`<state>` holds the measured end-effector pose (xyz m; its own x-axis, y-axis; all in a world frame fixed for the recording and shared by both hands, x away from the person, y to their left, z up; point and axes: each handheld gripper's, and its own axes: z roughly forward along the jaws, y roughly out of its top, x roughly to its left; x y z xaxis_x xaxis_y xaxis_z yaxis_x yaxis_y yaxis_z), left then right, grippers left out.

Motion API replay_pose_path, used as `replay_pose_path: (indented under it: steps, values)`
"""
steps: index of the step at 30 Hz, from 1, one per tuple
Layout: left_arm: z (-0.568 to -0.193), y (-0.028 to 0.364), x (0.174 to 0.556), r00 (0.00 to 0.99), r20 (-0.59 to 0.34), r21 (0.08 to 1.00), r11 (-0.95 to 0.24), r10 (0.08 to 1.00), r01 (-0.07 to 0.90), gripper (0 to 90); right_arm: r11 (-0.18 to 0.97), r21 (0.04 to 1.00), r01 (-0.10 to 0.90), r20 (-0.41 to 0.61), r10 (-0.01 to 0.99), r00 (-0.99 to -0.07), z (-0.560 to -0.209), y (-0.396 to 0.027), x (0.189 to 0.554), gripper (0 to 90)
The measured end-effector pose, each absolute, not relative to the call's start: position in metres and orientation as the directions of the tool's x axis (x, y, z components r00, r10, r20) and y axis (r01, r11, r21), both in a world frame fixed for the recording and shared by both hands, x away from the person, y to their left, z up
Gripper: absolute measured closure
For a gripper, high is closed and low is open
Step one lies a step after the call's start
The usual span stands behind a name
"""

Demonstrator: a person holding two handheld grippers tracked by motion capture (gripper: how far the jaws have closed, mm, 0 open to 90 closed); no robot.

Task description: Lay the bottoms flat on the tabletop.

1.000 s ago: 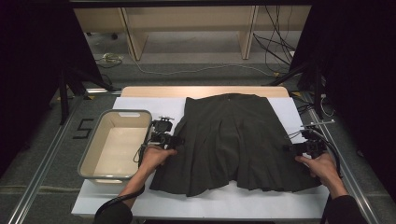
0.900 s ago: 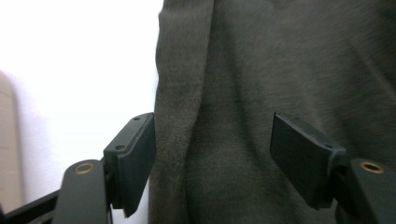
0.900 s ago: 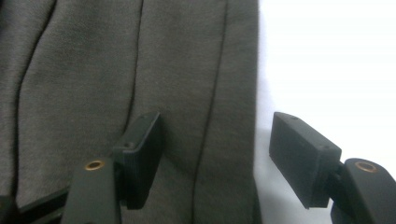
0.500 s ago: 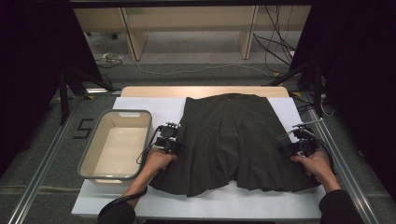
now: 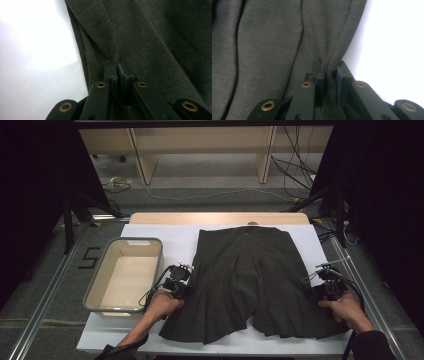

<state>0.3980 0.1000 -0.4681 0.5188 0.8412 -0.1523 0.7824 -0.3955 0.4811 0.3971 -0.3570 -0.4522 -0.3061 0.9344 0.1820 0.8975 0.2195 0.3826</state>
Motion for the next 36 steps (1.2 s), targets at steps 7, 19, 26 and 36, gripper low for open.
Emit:
replay_pose_path:
  steps: [7,19,26,36]
  values:
    - [-0.467,0.105,0.371,0.568,-0.138,0.483,-0.445,0.812,0.754,86.7,0.247,0.373,0.894,0.172,0.929,-0.328,-0.451,-0.354,0.368,80.5]
    - [-0.461,0.124,0.343,0.611,-0.178,0.473,-0.477,0.772,0.741,86.7,0.266,0.383,0.885,0.180,0.918,-0.354,-0.442,-0.353,0.322,80.7]
    - [-0.461,0.130,0.329,0.628,-0.179,0.466,-0.497,0.757,0.732,86.2,0.271,0.381,0.884,0.188,0.913,-0.361,-0.440,-0.350,0.304,80.6]
    - [-0.450,0.116,0.345,0.565,-0.091,0.544,-0.434,0.820,0.718,44.2,0.190,0.454,0.871,0.128,0.953,-0.275,-0.432,-0.358,0.324,40.9]
